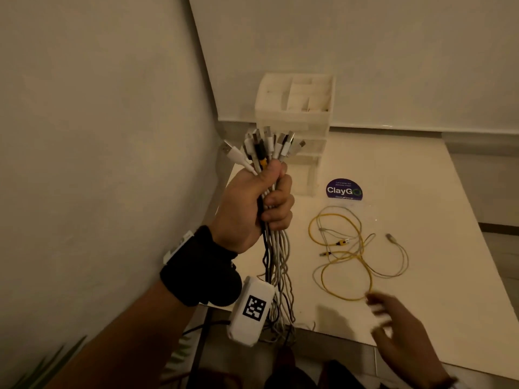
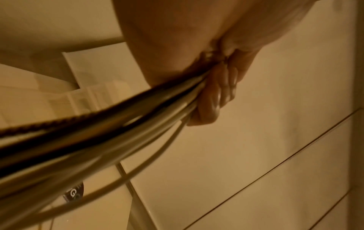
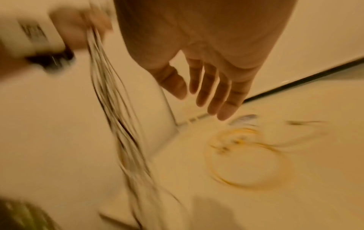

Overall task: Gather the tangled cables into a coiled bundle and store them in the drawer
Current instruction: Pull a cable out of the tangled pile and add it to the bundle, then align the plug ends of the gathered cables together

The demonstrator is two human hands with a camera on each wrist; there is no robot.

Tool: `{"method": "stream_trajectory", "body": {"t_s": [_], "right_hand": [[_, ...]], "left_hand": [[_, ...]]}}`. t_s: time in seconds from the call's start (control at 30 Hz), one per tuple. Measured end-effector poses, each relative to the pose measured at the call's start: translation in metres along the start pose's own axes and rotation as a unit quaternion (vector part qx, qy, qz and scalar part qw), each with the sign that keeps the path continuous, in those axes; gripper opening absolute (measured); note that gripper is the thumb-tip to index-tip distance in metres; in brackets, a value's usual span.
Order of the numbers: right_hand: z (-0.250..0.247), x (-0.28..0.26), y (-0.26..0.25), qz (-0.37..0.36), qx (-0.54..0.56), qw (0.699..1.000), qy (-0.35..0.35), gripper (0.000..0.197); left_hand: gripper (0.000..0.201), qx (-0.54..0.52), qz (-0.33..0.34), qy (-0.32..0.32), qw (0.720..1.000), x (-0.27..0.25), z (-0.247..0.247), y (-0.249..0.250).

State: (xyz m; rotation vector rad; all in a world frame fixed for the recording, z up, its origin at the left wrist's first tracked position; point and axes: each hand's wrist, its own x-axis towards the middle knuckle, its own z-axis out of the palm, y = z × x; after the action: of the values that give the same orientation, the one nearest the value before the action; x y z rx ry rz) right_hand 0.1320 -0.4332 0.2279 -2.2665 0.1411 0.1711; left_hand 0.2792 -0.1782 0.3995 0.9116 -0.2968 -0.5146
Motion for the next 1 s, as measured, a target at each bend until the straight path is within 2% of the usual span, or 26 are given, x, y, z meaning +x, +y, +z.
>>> {"method": "stream_trajectory", "body": {"t_s": [0.03, 0.1, 0.17, 0.2, 0.27, 0.4, 0.63, 0.67, 0.73, 0.8, 0.83, 0.93, 1.0], "right_hand": [[0.004, 0.008, -0.029, -0.056, 0.040, 0.998, -0.005, 0.082], [0.016, 0.023, -0.090, -0.133, 0.137, 0.977, -0.092, 0.078], [0.029, 0.043, -0.135, -0.182, 0.149, 0.960, -0.152, 0.071], [0.039, 0.051, -0.153, -0.191, 0.166, 0.954, -0.163, 0.059], [0.054, 0.065, -0.166, -0.154, 0.222, 0.949, -0.161, 0.032], [0.067, 0.070, -0.147, -0.109, 0.221, 0.953, -0.178, 0.043], [0.095, 0.066, -0.092, -0.079, 0.180, 0.949, -0.245, 0.042], [0.101, 0.065, -0.081, -0.068, 0.166, 0.949, -0.259, 0.049], [0.114, 0.065, -0.058, -0.051, 0.149, 0.952, -0.262, 0.083], [0.121, 0.066, -0.043, -0.035, 0.129, 0.960, -0.248, 0.096], [0.123, 0.066, -0.039, -0.030, 0.120, 0.962, -0.242, 0.095], [0.127, 0.064, -0.033, -0.019, 0.105, 0.969, -0.223, 0.068], [0.129, 0.064, -0.032, -0.010, 0.091, 0.970, -0.225, 0.060]], "left_hand": [[0.022, 0.005, 0.000, -0.003, 1.000, -0.001, 0.003, -0.003], [0.023, 0.014, 0.002, -0.007, 1.000, -0.002, 0.011, -0.009], [0.025, 0.027, 0.004, -0.007, 1.000, -0.004, 0.019, -0.014], [0.025, 0.035, 0.007, -0.006, 0.999, -0.006, 0.022, -0.014], [0.026, 0.052, 0.020, -0.001, 0.998, -0.010, 0.024, -0.011], [0.031, 0.050, 0.042, 0.015, 0.998, -0.020, 0.014, 0.001], [0.031, 0.034, 0.081, 0.002, 0.996, -0.027, 0.022, 0.018], [0.028, 0.032, 0.093, -0.004, 0.995, -0.024, 0.026, 0.022], [0.025, 0.038, 0.114, -0.011, 0.993, -0.018, 0.030, 0.029], [0.026, 0.046, 0.118, -0.005, 0.992, -0.014, 0.031, 0.028], [0.027, 0.047, 0.111, -0.001, 0.993, -0.012, 0.031, 0.025], [0.032, 0.043, 0.096, 0.004, 0.994, -0.006, 0.027, 0.015], [0.032, 0.040, 0.081, 0.008, 0.996, 0.000, 0.025, 0.009]]}}
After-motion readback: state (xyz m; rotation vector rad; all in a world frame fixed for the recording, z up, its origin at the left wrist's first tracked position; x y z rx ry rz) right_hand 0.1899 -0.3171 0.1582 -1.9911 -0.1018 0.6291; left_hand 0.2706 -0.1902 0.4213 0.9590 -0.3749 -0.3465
